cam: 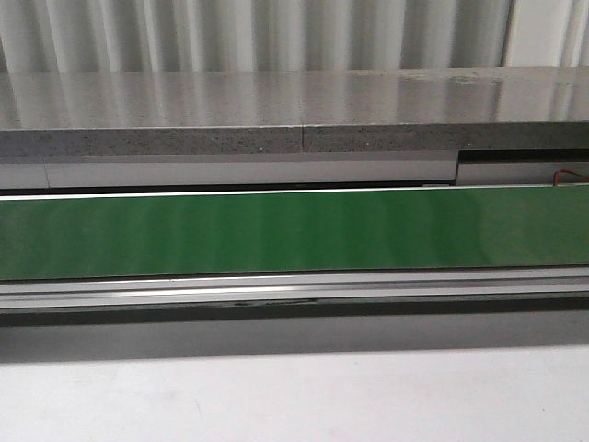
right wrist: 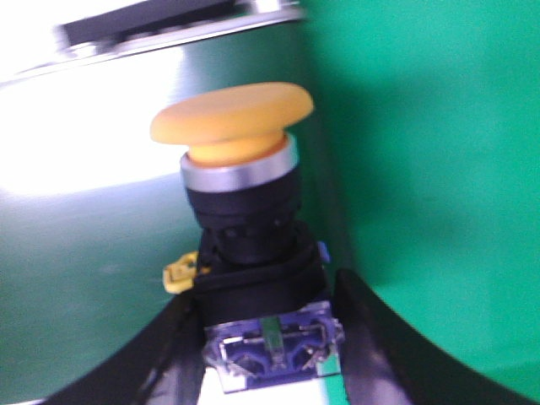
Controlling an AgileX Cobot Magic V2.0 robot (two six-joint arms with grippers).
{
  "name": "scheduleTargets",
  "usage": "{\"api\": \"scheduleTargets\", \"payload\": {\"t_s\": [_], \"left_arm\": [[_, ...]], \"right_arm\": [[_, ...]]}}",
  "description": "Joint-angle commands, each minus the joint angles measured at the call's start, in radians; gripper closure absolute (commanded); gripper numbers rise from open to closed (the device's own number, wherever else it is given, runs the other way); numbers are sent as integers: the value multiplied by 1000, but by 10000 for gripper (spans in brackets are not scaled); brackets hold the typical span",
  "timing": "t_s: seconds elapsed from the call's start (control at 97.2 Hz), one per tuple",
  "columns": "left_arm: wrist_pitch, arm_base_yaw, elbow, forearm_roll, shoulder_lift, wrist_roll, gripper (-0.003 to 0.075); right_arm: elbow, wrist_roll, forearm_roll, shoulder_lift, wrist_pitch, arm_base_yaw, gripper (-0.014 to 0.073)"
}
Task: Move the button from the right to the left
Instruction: 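Grasp the yellow-capped button by its blue base with the right gripper, then lower the button onto the conveyor belt and open the right gripper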
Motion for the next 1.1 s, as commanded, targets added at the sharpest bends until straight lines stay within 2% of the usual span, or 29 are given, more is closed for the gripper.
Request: {"api": "scheduleTargets", "payload": {"t_s": [0.0, 0.165, 0.442, 0.453, 0.463, 0.514, 0.566, 0.823, 0.895, 0.967, 1.039, 1.09], "left_arm": [[-81, -1, 40, 0, -33, -12, 741], [-81, -1, 40, 0, -33, -12, 741], [-81, -1, 40, 0, -33, -12, 741], [-81, -1, 40, 0, -33, -12, 741], [-81, -1, 40, 0, -33, -12, 741], [-81, -1, 40, 0, -33, -12, 741], [-81, -1, 40, 0, -33, -12, 741], [-81, -1, 40, 0, -33, -12, 741], [-81, -1, 40, 0, -33, -12, 741], [-81, -1, 40, 0, -33, -12, 741], [-81, -1, 40, 0, -33, -12, 741], [-81, -1, 40, 0, -33, -12, 741]], "right_arm": [[-22, 27, 7, -38, -16, 75, 375], [-22, 86, 7, 13, -23, 151, 375], [-22, 96, 10, 118, -21, 162, 359], [-22, 96, 10, 118, -21, 162, 348], [-23, 85, 18, 83, -41, 165, 65], [-24, 85, 19, 68, -48, 167, 14], [-24, 85, 19, 45, -53, 171, -12], [-24, 33, 25, -68, -31, 266, -7], [-24, 31, 15, -95, -47, 302, 17], [-23, 31, -7, -120, -65, 336, 104], [-23, 31, -17, -140, -70, 364, 260], [-23, 31, -17, -153, -69, 381, 403]]}}
